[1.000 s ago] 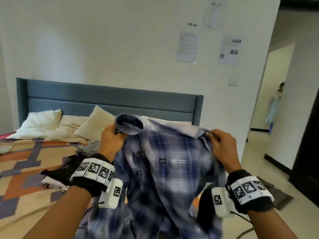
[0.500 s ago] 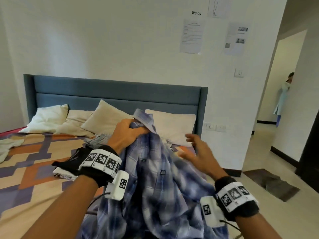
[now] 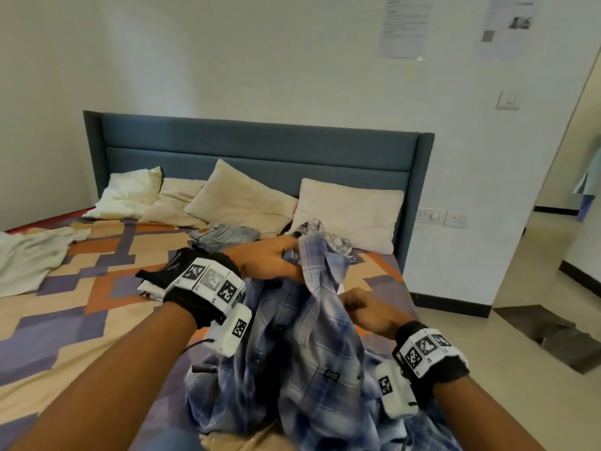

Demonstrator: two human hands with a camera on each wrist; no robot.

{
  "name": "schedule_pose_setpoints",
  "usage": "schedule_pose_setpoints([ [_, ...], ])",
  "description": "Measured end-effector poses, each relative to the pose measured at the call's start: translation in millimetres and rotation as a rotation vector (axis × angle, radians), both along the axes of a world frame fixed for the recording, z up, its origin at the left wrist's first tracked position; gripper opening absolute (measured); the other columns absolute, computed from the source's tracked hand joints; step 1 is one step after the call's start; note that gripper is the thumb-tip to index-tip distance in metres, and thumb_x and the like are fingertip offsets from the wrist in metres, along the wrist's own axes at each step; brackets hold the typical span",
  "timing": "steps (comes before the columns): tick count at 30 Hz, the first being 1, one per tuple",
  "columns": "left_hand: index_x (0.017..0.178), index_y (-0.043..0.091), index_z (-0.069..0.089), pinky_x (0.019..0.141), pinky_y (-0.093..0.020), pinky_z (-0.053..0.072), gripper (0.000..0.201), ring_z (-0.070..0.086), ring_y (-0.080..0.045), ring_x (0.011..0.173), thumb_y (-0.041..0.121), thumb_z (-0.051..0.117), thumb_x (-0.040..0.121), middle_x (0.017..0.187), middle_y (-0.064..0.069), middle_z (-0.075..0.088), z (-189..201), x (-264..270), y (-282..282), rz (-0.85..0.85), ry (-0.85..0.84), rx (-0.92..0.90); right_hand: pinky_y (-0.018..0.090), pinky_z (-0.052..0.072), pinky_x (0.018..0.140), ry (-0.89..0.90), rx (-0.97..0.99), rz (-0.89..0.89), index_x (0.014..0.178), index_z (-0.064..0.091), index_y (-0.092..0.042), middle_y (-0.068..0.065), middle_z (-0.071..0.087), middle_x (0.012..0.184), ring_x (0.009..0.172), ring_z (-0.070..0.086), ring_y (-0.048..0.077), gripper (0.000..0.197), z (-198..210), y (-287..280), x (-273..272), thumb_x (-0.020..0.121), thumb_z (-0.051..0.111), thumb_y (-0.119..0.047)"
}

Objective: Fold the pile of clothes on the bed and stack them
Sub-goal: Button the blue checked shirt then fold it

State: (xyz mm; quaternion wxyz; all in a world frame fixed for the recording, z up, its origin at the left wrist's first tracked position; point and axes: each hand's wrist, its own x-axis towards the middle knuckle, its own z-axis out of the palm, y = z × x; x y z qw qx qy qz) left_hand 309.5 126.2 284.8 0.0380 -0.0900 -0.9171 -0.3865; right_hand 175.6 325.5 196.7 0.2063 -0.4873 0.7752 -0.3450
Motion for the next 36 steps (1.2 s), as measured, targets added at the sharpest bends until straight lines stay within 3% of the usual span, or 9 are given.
schedule_pose_setpoints([
  [3,0.108,0.038,0.066,0.091,-0.028,0.044,0.033,0.058,-0.001,0.100,0.034,0.080,0.078,0.112,0.011,0.066,-21,-13,-32,0.276,0.069,-0.064,0.038,0.051,0.078,-0.100,-0.215,-0.242,0.080,0.073,-0.014,0.006,0.072,0.083,0.081,0.061,0.022,0.026,-32,9,-48,0.099,0.055,-0.011],
  [7,0.153,0.022,0.023,0.112,-0.034,0.032,0.109,0.031,-0.014,0.138,0.023,0.089,0.067,0.151,0.008,0.032,-53,-22,-84,0.362,-0.099,-0.182,0.029,0.043,0.074,0.018,-0.389,-0.598,0.077,0.061,-0.025,-0.006,0.061,0.082,0.081,0.053,0.014,0.030,-34,26,-93,0.103,0.047,-0.030],
  [10,0.145,0.013,0.042,0.103,-0.039,0.042,0.085,0.047,-0.029,0.129,0.018,0.084,0.072,0.145,-0.007,0.045,-83,-33,-100,0.517,-0.211,-0.453,0.026,0.034,0.075,0.224,-0.265,-0.586,0.089,0.061,-0.025,0.002,0.058,0.091,0.087,0.051,0.017,0.020,-34,36,-101,0.103,0.047,-0.029],
  [13,0.113,0.014,0.067,0.091,-0.042,0.050,0.041,0.059,-0.032,0.108,0.032,0.076,0.078,0.117,-0.013,0.064,-126,-37,-116,0.705,-0.284,-0.581,0.027,0.032,0.068,0.259,-0.207,-0.599,0.068,0.050,-0.029,0.003,0.057,0.078,0.078,0.051,0.020,0.034,-49,39,-112,0.102,0.050,-0.026],
  [17,0.088,0.004,0.063,0.071,-0.034,0.042,0.032,0.061,-0.033,0.092,0.036,0.061,0.093,0.096,-0.022,0.062,-184,-36,-140,0.802,-0.337,-0.391,0.028,0.044,0.069,-0.040,-0.176,-0.489,0.074,0.064,-0.022,-0.009,0.063,0.073,0.070,0.059,0.011,0.027,-72,48,-116,0.076,0.076,-0.047],
  [20,0.074,0.003,0.054,0.069,-0.035,0.037,0.030,0.060,-0.035,0.084,0.022,0.056,0.097,0.081,-0.023,0.057,-204,-47,-148,0.830,-0.217,-0.130,0.014,0.044,0.068,-0.023,0.366,-0.252,0.075,0.065,-0.022,-0.013,0.061,0.073,0.068,0.059,0.001,0.021,-89,42,-124,0.074,0.085,-0.026],
  [24,0.080,0.005,0.061,0.077,-0.040,0.041,0.035,0.059,-0.036,0.094,0.034,0.051,0.097,0.091,-0.023,0.062,-181,-75,-152,0.877,-0.184,-0.120,0.033,0.046,0.084,0.258,0.639,-0.442,0.105,0.070,-0.004,0.013,0.069,0.110,0.100,0.063,0.029,0.026,-98,21,-150,0.089,0.070,-0.025],
  [30,0.097,-0.006,0.066,0.082,-0.041,0.043,0.036,0.061,-0.036,0.095,0.026,0.049,0.099,0.099,-0.027,0.066,-55,-127,-148,0.980,0.397,0.066,0.051,0.048,0.096,0.082,-0.204,-1.009,0.110,0.061,0.007,0.032,0.061,0.116,0.112,0.057,0.047,0.029,-4,-18,-178,0.088,0.049,-0.008],
  [36,0.107,0.018,0.063,0.093,-0.019,0.047,0.034,0.059,-0.012,0.102,-0.006,0.047,0.089,0.106,-0.001,0.065,51,-89,-115,0.707,0.943,0.417,0.033,0.045,0.082,0.229,-0.979,-0.863,0.104,0.049,-0.023,0.004,0.058,0.098,0.091,0.054,0.020,0.035,129,-9,-147,0.084,0.039,0.004],
])
